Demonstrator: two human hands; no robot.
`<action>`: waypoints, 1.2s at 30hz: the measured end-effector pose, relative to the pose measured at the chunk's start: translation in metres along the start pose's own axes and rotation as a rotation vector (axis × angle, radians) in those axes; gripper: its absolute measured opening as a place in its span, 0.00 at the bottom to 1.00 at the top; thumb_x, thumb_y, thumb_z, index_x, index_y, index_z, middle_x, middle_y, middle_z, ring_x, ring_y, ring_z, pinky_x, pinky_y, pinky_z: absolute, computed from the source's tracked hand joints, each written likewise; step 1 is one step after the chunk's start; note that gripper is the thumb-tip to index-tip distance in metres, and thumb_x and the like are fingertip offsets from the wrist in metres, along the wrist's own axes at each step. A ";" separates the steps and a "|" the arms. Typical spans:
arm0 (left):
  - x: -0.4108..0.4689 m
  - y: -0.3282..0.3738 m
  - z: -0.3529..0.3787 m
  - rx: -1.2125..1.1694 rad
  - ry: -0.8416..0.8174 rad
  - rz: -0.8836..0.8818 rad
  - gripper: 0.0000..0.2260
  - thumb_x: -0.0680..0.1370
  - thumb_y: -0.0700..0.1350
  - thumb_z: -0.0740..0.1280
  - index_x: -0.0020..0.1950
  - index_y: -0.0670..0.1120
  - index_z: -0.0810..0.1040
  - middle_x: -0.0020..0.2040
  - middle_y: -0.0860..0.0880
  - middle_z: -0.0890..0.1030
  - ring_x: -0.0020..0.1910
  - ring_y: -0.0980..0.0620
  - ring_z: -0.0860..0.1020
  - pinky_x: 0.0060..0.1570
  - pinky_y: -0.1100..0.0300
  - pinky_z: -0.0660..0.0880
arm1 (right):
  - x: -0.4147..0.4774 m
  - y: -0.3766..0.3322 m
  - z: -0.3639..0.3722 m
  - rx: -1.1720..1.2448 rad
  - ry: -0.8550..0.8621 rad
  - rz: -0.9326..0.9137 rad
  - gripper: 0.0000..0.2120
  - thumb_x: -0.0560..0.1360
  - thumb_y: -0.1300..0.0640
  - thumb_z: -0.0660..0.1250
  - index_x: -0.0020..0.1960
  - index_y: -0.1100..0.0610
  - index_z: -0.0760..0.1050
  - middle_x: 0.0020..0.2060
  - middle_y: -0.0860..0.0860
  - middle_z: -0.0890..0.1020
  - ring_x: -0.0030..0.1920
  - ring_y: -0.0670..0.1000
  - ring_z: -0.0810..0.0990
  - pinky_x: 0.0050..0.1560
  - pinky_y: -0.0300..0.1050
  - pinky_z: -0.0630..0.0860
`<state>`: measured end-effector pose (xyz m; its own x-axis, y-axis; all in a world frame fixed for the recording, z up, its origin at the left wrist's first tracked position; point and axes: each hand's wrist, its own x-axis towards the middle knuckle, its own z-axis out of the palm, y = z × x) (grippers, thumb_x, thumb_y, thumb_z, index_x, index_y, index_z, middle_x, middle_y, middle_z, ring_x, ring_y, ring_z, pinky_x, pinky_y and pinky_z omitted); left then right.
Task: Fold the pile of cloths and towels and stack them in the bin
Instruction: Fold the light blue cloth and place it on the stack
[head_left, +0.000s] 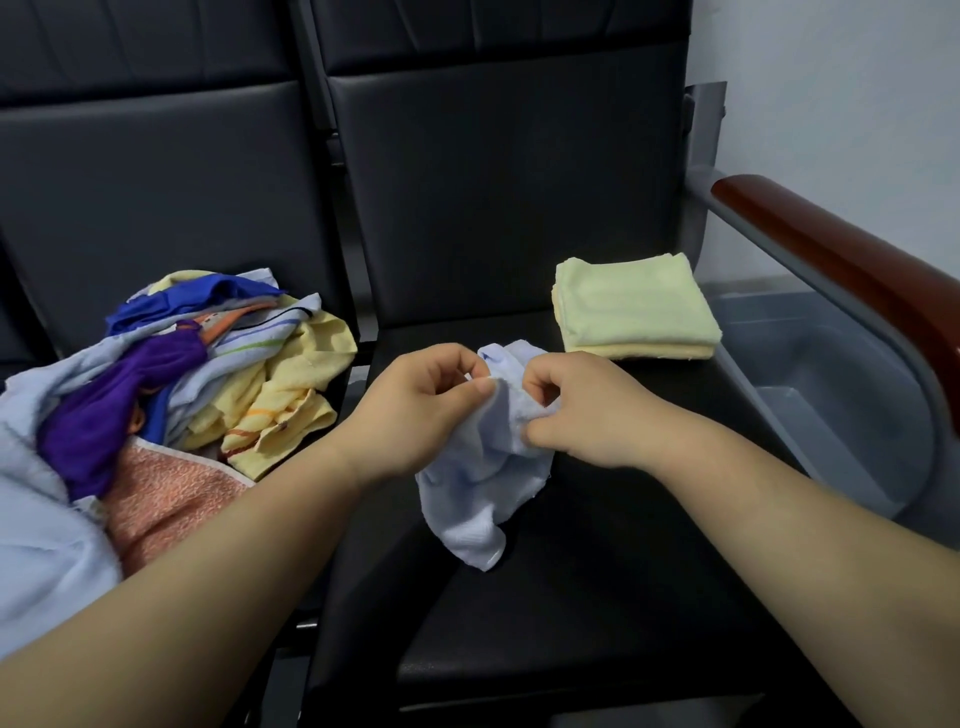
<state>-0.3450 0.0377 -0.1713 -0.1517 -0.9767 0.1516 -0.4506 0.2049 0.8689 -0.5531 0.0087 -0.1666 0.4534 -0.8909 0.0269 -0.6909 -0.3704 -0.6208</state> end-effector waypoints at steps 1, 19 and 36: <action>-0.001 0.002 0.000 -0.006 0.001 0.013 0.05 0.81 0.46 0.70 0.45 0.49 0.81 0.35 0.50 0.77 0.33 0.53 0.71 0.33 0.58 0.68 | 0.000 -0.002 0.001 -0.003 0.003 0.006 0.10 0.70 0.59 0.74 0.40 0.54 0.72 0.34 0.45 0.72 0.35 0.47 0.69 0.34 0.43 0.66; -0.003 -0.003 -0.056 0.495 -0.010 -0.159 0.02 0.77 0.44 0.73 0.45 0.49 0.82 0.40 0.51 0.84 0.40 0.55 0.81 0.37 0.66 0.74 | 0.003 0.001 -0.013 -0.041 -0.119 0.158 0.23 0.67 0.49 0.79 0.32 0.52 0.63 0.30 0.46 0.65 0.31 0.49 0.64 0.33 0.46 0.62; -0.005 -0.008 -0.052 0.460 -0.252 -0.184 0.15 0.64 0.60 0.75 0.40 0.49 0.82 0.38 0.48 0.82 0.39 0.52 0.81 0.43 0.52 0.78 | 0.000 0.006 -0.018 0.011 -0.064 0.099 0.20 0.71 0.47 0.76 0.30 0.53 0.70 0.29 0.46 0.70 0.33 0.48 0.70 0.36 0.46 0.67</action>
<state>-0.2949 0.0377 -0.1542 -0.2148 -0.9651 -0.1499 -0.8187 0.0942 0.5665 -0.5677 0.0021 -0.1566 0.4190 -0.9040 -0.0849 -0.7279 -0.2785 -0.6266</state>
